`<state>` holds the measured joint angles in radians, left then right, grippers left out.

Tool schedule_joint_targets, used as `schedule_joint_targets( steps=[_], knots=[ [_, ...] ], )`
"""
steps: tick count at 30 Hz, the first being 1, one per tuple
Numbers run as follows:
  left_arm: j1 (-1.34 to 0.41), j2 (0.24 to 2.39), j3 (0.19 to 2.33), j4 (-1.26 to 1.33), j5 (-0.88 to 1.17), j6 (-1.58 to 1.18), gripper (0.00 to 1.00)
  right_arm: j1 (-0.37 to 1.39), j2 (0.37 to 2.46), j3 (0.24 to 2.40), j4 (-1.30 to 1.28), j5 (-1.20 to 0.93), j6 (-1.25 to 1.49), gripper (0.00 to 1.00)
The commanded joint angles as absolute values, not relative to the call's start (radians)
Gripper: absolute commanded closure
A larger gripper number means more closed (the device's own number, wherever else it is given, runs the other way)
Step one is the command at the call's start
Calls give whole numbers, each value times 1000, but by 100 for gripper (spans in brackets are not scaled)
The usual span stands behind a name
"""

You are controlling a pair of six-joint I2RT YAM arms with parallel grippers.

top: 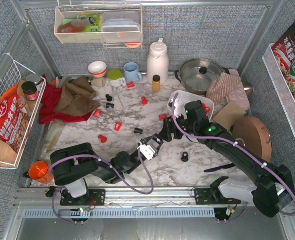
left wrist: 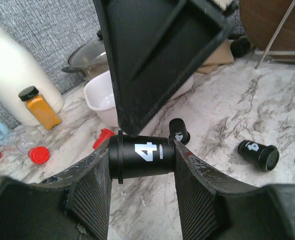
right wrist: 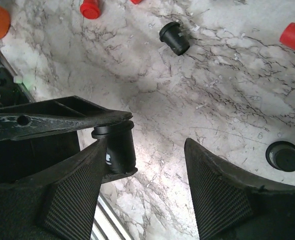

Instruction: Mix the coffee capsules in the storage basket

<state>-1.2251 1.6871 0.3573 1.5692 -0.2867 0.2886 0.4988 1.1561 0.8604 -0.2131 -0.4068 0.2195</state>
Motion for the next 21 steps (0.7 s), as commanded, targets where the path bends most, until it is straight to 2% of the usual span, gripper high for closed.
schedule_joint_targets(
  steps=[1,12,16,18,21],
  knots=[
    [-1224,1671,366,1663,-256,319,50,521,1175,881,-230,-442,169,33],
    [-1223,1666,382,1661,-279,305,50,565,1227,901,-233,-483,134,45],
    [-1224,1666,386,1661,-283,297,48,574,1239,903,-229,-473,133,59],
    [-1223,1667,387,1661,-292,293,43,574,1236,902,-226,-458,137,69],
    [-1223,1671,385,1661,-329,278,26,574,1227,897,-220,-419,147,76]
  ],
)
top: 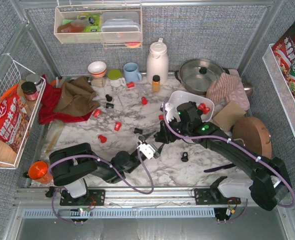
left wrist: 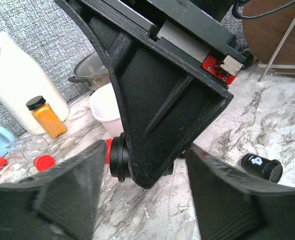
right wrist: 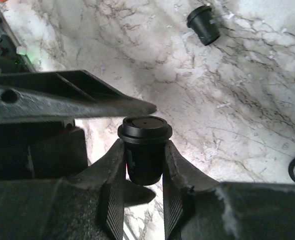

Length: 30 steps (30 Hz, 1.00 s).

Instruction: Mix the coffee capsules in the storage basket

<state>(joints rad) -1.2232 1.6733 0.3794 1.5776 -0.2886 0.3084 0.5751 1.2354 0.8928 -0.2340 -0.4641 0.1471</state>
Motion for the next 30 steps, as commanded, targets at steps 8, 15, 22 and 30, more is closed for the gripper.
schedule_joint_targets(
  steps=[8,15,22,30],
  knots=[
    [-1224,1707,409,1662,-571,148,1,564,1202,908,-195,30,189,90],
    [-1224,1746,459,1620,-789,16,1,404,1336,933,-68,484,251,93],
    [-1223,1730,566,1289,-744,-168,1,220,1534,1042,-36,444,290,77],
    [-1221,1794,881,731,-718,-267,1,172,1666,1148,-107,381,301,29]
  ],
)
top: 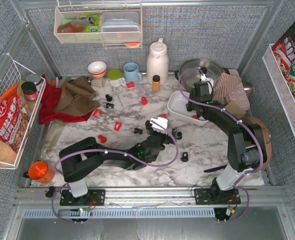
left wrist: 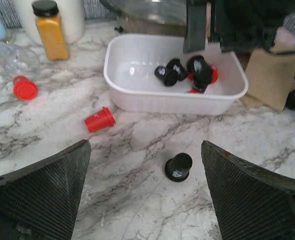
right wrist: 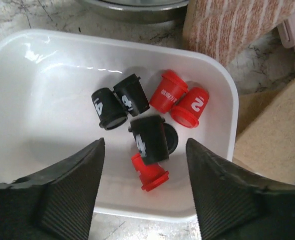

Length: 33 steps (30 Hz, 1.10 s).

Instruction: Mix the coffee capsules in the storage basket

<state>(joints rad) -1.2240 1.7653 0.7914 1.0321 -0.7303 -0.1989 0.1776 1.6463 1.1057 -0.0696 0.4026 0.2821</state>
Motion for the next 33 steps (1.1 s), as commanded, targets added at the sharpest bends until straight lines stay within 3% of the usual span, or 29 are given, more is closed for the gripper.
schedule_joint_targets(
  steps=[1,4,10,21,33],
  knots=[
    [-1219,1805,907,689,-715,-279,1,171,1665,1147,-111,383,299,25],
    [-1207,1845,993,573,-696,-322,1,168,1627,1125,-114,401,304,19],
    [-1194,1933,1151,411,-646,-398,1,167,1445,975,-81,335,377,18],
    [-1175,2092,1354,219,-543,-493,21,168,1146,797,-94,257,419,18],
    [-1152,2174,1477,39,-482,-589,37,168,1146,794,-88,216,420,18]
  ],
)
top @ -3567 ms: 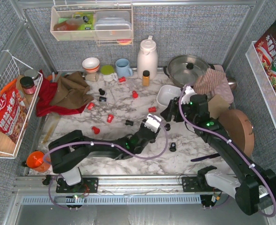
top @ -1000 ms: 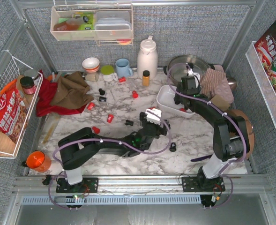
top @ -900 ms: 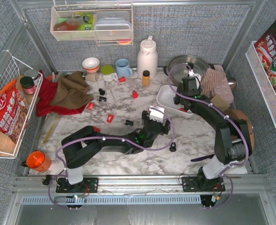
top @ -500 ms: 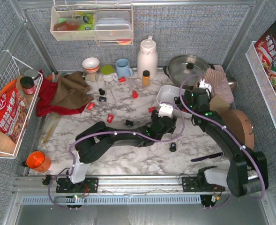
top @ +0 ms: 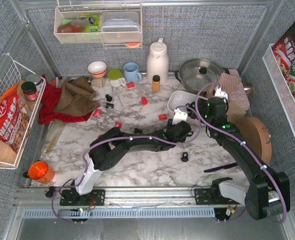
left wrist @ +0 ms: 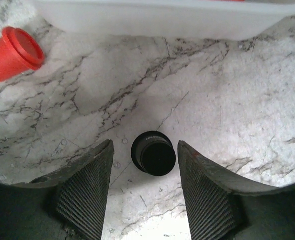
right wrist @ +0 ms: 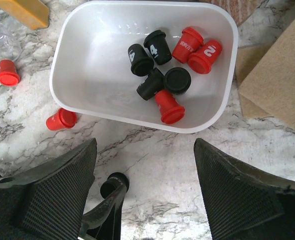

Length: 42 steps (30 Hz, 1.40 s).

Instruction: Mix the coffee capsules in the storage basket

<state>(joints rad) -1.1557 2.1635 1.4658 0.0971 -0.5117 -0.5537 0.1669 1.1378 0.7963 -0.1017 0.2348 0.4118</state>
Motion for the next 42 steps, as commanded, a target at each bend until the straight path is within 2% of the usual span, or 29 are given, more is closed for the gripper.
schedule_joint_targets(
  steps=[1,13,18,22,28,33,37,42],
  knots=[
    [-1153,2177,1479,35,-477,-591,39,169,1148,795,-87,212,420,18],
    [-1151,2166,1494,11,-498,-588,65,169,1139,803,-100,179,420,18],
    [-1149,2080,1395,94,-534,-553,75,169,1127,811,-126,127,420,18],
    [-1149,1923,1199,328,-531,-439,77,170,1109,810,-153,69,432,18],
    [-1151,1747,860,811,-423,-161,76,175,1111,807,-151,-113,437,18],
    [-1153,1702,630,1246,-323,65,76,190,1118,806,-111,-333,439,18],
    [-1154,1755,468,1668,-161,247,76,246,1118,795,-90,-493,426,18],
    [-1166,1779,467,1687,-88,333,76,354,1097,782,-110,-527,351,18]
  ],
)
